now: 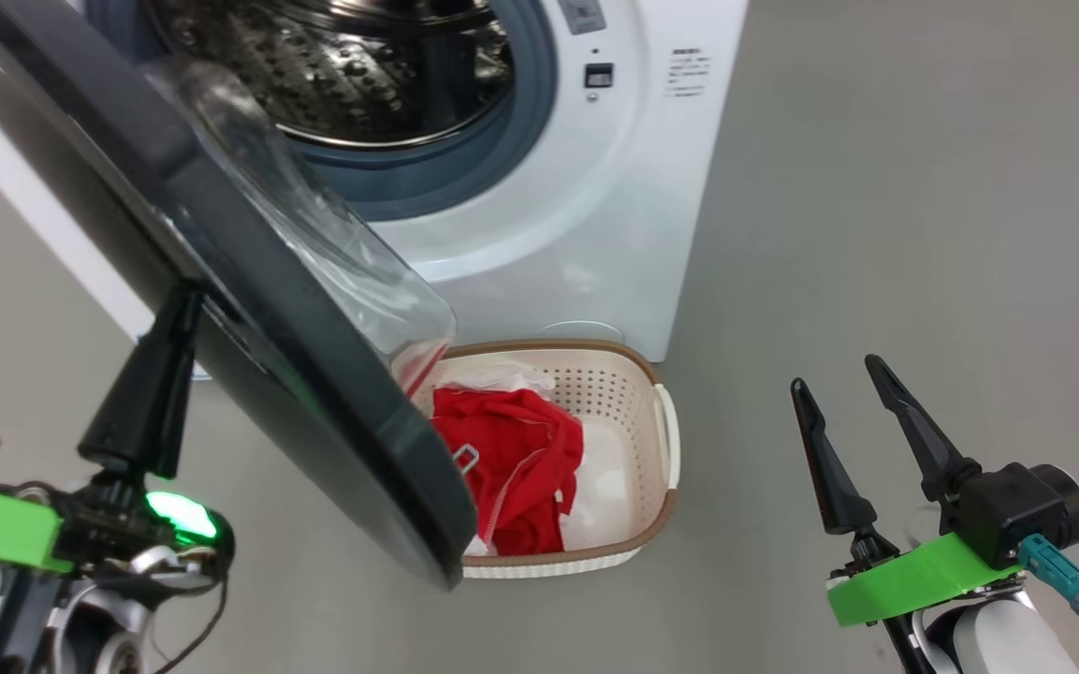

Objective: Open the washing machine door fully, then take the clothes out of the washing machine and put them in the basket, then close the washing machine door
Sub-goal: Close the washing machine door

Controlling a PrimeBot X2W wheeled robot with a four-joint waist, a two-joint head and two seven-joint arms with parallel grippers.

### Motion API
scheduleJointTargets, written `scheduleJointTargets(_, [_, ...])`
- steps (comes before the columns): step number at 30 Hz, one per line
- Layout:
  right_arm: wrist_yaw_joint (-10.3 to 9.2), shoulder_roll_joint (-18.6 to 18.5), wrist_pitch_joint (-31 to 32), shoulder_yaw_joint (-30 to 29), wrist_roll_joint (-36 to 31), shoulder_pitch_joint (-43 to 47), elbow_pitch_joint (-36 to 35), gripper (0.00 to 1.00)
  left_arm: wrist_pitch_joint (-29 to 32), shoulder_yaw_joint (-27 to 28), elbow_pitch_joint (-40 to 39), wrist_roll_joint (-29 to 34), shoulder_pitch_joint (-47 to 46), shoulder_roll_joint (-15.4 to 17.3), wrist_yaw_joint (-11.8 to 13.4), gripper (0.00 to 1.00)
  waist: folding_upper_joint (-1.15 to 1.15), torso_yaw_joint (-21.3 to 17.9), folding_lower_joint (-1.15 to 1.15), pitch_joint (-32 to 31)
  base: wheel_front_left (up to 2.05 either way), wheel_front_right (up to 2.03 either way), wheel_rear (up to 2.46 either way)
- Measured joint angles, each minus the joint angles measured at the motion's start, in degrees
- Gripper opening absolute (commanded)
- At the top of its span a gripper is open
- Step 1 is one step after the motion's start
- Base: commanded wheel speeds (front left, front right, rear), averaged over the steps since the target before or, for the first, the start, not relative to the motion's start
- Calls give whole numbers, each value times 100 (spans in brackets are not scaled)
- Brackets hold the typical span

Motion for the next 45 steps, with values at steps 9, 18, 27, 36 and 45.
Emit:
scheduleJointTargets(9, [0, -45, 0, 7, 1, 0, -18, 100, -368, -179, 331, -49, -271, -3, -253, 0, 0, -289, 0, 43, 0, 0, 0])
scheduleJointTargets(18, [0, -90, 0, 27, 0, -58, -48, 100, -580, -526, 604, -57, -715, -10, -422, 0, 0, -449, 0, 162, 0, 0, 0])
scheduleJointTargets(27, [0, -76, 0, 52, 2, -204, -69, 100, -992, -569, 879, -148, -1199, -23, -525, 0, 0, -689, 0, 311, 0, 0, 0])
scheduleJointTargets(36, [0, -7, 0, 40, 4, -265, -94, 100, -1059, -577, 1098, -133, -1631, -27, -628, 0, 0, -1039, 0, 492, 0, 0, 0])
scheduleJointTargets(45, [0, 36, 0, 33, 43, -353, -99, 100, -1057, -606, 1501, -31, -2171, 20, -680, 0, 0, -1306, 0, 684, 0, 0, 0])
